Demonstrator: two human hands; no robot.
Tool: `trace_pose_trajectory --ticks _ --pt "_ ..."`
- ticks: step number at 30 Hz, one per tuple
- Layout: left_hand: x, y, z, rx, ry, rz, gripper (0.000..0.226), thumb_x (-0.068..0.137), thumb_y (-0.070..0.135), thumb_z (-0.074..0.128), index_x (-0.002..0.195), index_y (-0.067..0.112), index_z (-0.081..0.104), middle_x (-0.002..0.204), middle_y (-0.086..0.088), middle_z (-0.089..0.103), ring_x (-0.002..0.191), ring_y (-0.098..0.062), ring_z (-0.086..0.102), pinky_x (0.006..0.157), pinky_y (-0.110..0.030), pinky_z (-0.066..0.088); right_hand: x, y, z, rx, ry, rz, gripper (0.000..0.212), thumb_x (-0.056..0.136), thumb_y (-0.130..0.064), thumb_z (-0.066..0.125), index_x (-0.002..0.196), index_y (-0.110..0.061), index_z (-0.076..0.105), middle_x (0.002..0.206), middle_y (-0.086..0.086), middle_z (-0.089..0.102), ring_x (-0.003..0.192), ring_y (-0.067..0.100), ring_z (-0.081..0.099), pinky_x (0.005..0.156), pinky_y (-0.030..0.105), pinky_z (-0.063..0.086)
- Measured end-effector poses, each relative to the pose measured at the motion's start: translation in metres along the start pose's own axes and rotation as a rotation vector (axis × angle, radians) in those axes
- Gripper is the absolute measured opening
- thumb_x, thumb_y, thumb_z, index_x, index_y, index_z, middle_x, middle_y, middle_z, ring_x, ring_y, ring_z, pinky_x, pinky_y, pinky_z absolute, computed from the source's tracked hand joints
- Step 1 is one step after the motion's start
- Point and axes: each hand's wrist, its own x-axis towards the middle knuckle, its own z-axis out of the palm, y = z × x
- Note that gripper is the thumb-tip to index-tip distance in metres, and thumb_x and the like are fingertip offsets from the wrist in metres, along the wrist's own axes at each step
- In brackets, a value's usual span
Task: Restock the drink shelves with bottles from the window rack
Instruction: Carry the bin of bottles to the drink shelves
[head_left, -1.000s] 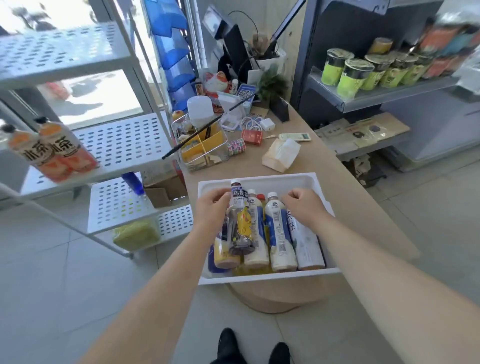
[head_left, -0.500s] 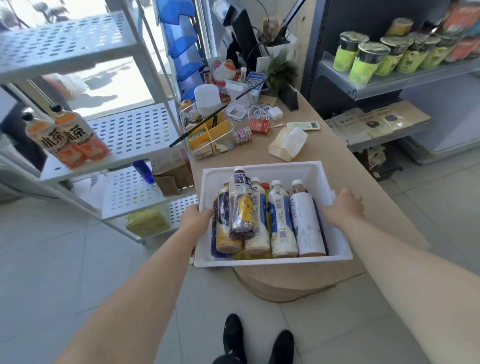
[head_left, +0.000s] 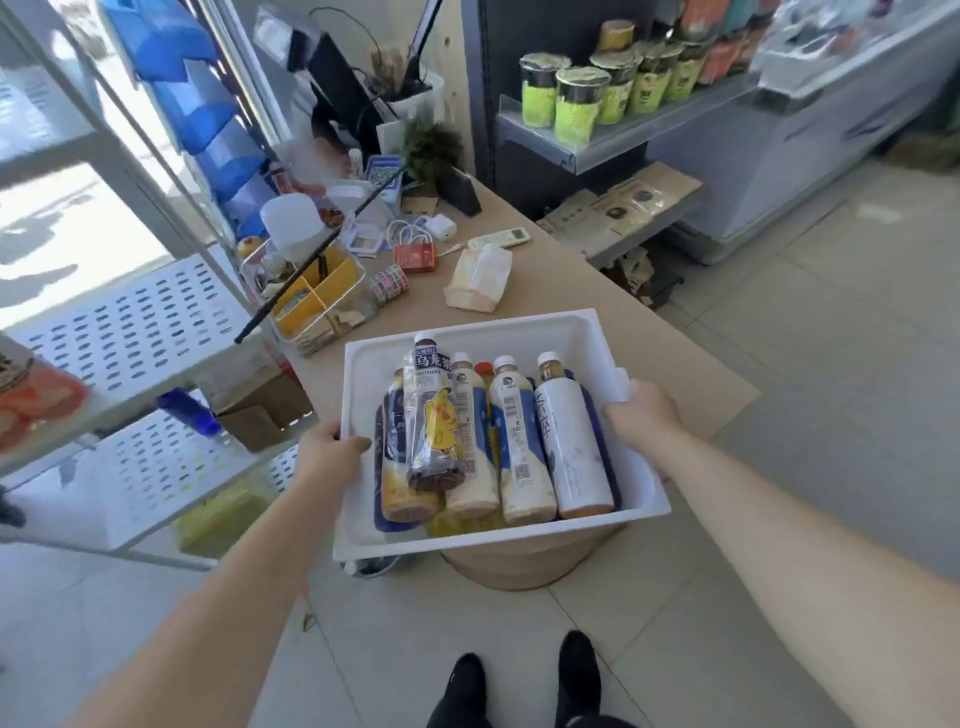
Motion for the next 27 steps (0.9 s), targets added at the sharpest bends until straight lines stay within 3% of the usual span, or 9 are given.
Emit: trace_pose_trajectory --ticks 4,11,12,14,18,21,24,27 --pt "-0.021 0.057 -0.009 0.078 -0.145 0.198 0.015 0.089 0.003 0.059 0.101 0.009 0.066 0.083 -0.006 0.065 0.071 -0.02 0.06 0.062 -0.03 0.045 -0.035 0.007 -0.036 0.11 0.124 0.086 0.02 0.09 -0.023 0.064 0.107 -0.013 0.062 0.097 0.012 0.064 0.092 0.034 0.062 0.076 0.034 0.049" --pt "-0.06 0.182 0.041 0.16 -0.367 0.477 0.015 0.074 0.002 0.062 0.083 0.012 0.068 0.085 -0.016 0.068 0.073 -0.031 0.063 0.073 -0.04 0.054 -0.113 0.026 -0.146 0.316 0.389 0.172 0.012 0.088 -0.015 0.067 0.097 -0.008 0.066 0.091 0.014 0.068 0.08 0.032 0.064 0.066 0.032 0.047" --pt "-0.066 0.199 0.057 0.178 -0.4 0.508 0.014 0.074 0.003 0.063 0.079 0.015 0.068 0.085 -0.016 0.067 0.073 -0.03 0.061 0.073 -0.037 0.052 -0.124 0.03 -0.165 0.326 0.426 0.182 0.004 0.089 -0.013 0.065 0.09 -0.009 0.063 0.085 0.011 0.064 0.072 0.027 0.06 0.059 0.028 0.042" --pt "-0.082 0.234 0.095 0.225 -0.463 0.568 0.009 0.068 0.012 0.067 0.072 0.02 0.069 0.085 -0.013 0.068 0.077 -0.03 0.062 0.078 -0.037 0.052 -0.144 0.04 -0.204 0.369 0.488 0.199 0.017 0.092 -0.01 0.062 0.077 -0.013 0.055 0.076 0.004 0.054 0.063 0.017 0.048 0.051 0.028 0.032" --pt "-0.125 0.298 0.192 0.325 -0.589 0.638 0.011 0.071 0.011 0.07 0.08 0.014 0.066 0.095 -0.014 0.062 0.088 -0.029 0.056 0.08 -0.034 0.044 -0.16 0.077 -0.289 0.357 0.627 0.263 0.023 0.087 -0.01 0.065 0.07 -0.01 0.049 0.072 0.006 0.044 0.064 0.022 0.041 0.053 0.031 0.024" --pt "-0.156 0.344 0.278 0.294 -0.682 0.666 0.025 0.052 0.014 0.068 0.076 0.009 0.07 0.104 -0.024 0.066 0.094 -0.037 0.06 0.091 -0.044 0.049 -0.159 0.108 -0.353 0.319 0.707 0.302 0.025 0.086 -0.008 0.064 0.07 -0.007 0.046 0.076 0.008 0.041 0.064 0.021 0.038 0.053 0.033 0.023" --pt "-0.18 0.392 0.365 0.325 -0.756 0.68 0.028 0.064 0.007 0.071 0.092 0.012 0.073 0.121 -0.024 0.065 0.101 -0.036 0.06 0.099 -0.044 0.048 -0.146 0.136 -0.423 0.32 0.769 0.31 0.025 0.086 -0.007 0.062 0.071 -0.008 0.043 0.077 0.007 0.039 0.063 0.02 0.036 0.053 0.034 0.022" --pt "-0.208 0.434 0.432 0.226 -0.85 0.648 0.037 0.028 0.019 0.069 0.064 0.014 0.071 0.095 -0.02 0.069 0.083 -0.032 0.06 0.082 -0.046 0.051 -0.118 0.16 -0.497 0.336 0.841 0.301 0.027 0.082 -0.005 0.064 0.067 -0.009 0.041 0.076 0.007 0.038 0.064 0.022 0.034 0.054 0.033 0.021"
